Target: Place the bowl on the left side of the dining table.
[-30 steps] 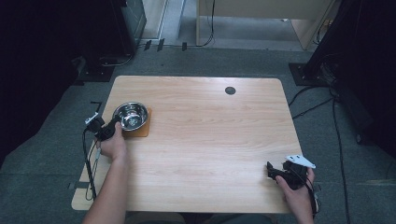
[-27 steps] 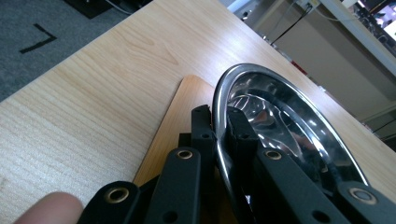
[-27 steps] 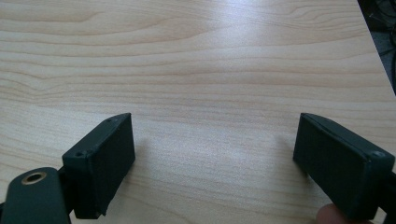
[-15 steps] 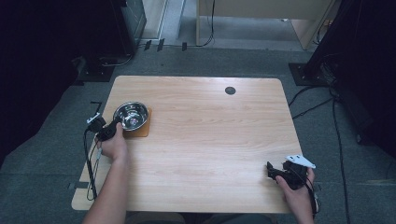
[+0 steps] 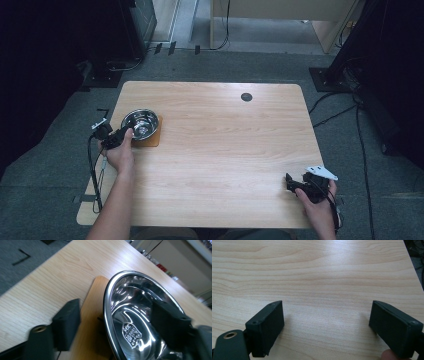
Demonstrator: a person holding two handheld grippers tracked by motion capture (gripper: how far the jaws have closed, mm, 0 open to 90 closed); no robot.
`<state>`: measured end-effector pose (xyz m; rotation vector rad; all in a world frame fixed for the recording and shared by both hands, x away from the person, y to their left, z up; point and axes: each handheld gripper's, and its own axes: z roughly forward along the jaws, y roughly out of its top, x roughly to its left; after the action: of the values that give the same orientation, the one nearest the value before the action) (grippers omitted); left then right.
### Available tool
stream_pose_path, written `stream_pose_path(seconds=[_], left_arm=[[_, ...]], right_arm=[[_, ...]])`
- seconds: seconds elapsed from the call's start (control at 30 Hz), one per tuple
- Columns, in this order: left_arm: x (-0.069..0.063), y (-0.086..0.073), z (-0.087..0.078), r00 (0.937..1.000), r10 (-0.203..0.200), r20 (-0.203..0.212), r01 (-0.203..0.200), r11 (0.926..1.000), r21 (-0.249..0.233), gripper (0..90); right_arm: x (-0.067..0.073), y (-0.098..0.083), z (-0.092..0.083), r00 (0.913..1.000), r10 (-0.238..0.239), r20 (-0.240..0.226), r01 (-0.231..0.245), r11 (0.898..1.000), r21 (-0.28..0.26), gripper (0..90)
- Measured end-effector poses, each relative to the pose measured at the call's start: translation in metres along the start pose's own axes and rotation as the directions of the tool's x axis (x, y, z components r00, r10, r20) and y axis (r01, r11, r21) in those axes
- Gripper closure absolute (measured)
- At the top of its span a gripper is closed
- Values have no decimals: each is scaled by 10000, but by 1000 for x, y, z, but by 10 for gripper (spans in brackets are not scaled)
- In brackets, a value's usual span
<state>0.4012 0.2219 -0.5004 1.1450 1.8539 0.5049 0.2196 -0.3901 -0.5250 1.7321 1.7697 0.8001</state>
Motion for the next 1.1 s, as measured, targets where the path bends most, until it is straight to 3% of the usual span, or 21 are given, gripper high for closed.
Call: stream_pose_path(seconds=[0.03,0.13,0.2,0.33,0.37,0.57,0.8,0.9,1.1], left_arm=[[-1,0,-1,9999,149,-6,-149,9999,-42,152],[-6,0,-4,9989,405,221,-402,9991,-117,99],[-10,0,-7,9974,705,139,-702,9973,-230,87],[-17,-2,-16,9911,1331,-84,-1333,9903,-397,28],[-18,-2,-17,9896,1438,20,-1436,9890,-355,28],[-23,-7,-28,9739,2254,-261,-2264,9730,-454,19],[-21,-5,-44,9698,2427,233,-2408,9685,-636,19],[-19,-6,-51,9659,2571,294,-2544,9643,-735,19],[-15,-9,-65,9646,2614,335,-2573,9615,-962,20]], right_arm=[[0,0,0,10000,-1,-1,1,10000,-1,120],[0,0,0,10000,-1,-2,1,10000,-1,120],[0,0,0,10000,2,-3,-2,10000,-1,120],[0,0,0,10000,1,-2,-1,10000,0,120],[0,0,0,10000,-1,0,1,10000,0,120],[0,0,0,10000,0,-1,0,10000,1,120],[0,0,0,10000,-2,1,2,10000,0,120],[0,0,0,10000,0,0,0,10000,0,120],[0,0,0,10000,-2,0,2,10000,1,120]])
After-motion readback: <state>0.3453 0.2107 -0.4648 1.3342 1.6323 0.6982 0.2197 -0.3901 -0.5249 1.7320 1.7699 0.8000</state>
